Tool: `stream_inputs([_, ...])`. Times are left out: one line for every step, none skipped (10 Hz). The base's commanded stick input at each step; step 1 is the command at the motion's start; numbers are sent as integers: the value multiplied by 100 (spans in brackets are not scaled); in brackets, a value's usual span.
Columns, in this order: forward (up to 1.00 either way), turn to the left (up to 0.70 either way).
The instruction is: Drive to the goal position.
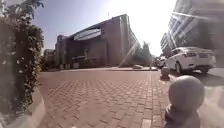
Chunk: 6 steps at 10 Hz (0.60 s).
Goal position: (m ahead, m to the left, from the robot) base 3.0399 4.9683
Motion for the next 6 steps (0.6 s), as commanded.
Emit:
stream_inputs([45, 0])
stream_inputs([45, 0])
stream_inputs([45, 0])
stream_inputs([45, 0])
stream_inputs([45, 0])
stream_inputs([45, 0])
